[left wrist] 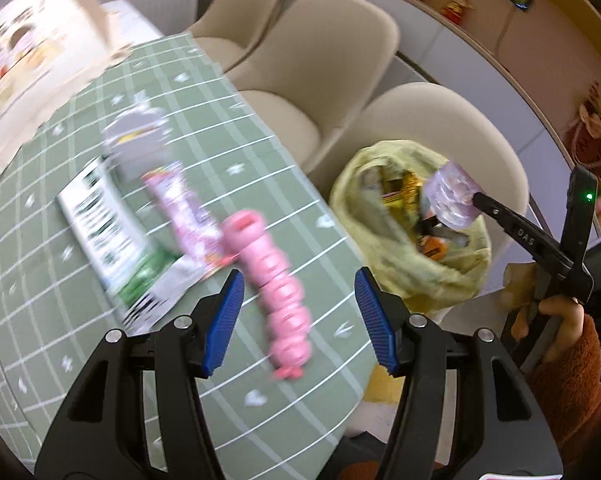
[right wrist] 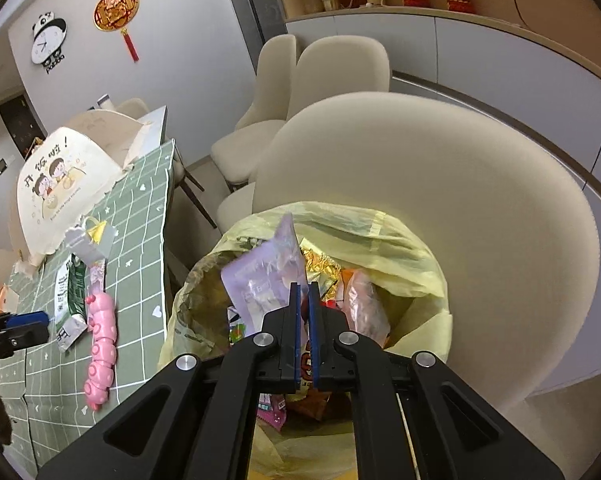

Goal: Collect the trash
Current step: 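Lower the purple wrapper into the trash bag and open the right tool, then move both tools back over the table toward the milk carton and pink candy, then grasp the pink candy stick with the right tool while the left tool grasps the green-white milk carton, then carry the milk carton and pink candy to the trash bag with both tools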

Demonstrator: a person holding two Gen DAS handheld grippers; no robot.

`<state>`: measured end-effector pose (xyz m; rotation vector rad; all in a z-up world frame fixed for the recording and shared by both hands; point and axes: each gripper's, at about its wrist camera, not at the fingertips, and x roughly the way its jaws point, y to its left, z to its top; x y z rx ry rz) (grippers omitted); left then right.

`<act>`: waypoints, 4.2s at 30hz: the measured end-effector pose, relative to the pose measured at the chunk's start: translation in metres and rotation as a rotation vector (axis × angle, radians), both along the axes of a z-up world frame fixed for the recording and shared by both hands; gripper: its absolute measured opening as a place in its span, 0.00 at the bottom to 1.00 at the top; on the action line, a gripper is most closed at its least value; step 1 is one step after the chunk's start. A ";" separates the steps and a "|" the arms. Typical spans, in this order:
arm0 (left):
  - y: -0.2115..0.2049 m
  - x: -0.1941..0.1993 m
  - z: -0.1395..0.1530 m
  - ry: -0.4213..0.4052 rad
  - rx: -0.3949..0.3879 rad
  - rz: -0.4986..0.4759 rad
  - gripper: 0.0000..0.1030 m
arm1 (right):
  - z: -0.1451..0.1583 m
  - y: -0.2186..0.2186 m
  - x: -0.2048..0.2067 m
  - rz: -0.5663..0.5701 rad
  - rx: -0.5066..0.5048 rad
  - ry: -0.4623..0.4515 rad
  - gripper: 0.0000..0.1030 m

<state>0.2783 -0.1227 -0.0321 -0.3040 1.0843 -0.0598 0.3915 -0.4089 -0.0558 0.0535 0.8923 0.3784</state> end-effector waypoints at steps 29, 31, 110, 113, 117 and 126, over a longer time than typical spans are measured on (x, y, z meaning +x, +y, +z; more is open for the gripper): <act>0.173 -0.133 0.001 0.008 0.031 0.258 0.53 | 0.031 0.168 -0.104 0.230 0.008 -0.014 0.48; 0.185 -0.140 0.002 0.007 0.031 0.274 0.54 | 0.028 0.191 -0.100 0.267 -0.017 -0.019 0.48; -0.009 0.014 0.137 -0.442 -0.053 -0.110 0.51 | 0.132 0.007 -0.141 -0.035 0.016 -0.308 0.18; -0.039 0.033 0.128 -0.413 -0.063 -0.159 0.51 | 0.135 -0.021 -0.138 -0.082 0.012 -0.321 0.18; -0.073 0.058 0.111 -0.386 -0.057 -0.210 0.51 | 0.132 -0.056 -0.130 -0.148 0.018 -0.315 0.18; -0.145 0.121 0.045 -0.294 -0.025 -0.315 0.51 | 0.101 -0.106 -0.103 -0.215 0.029 -0.247 0.18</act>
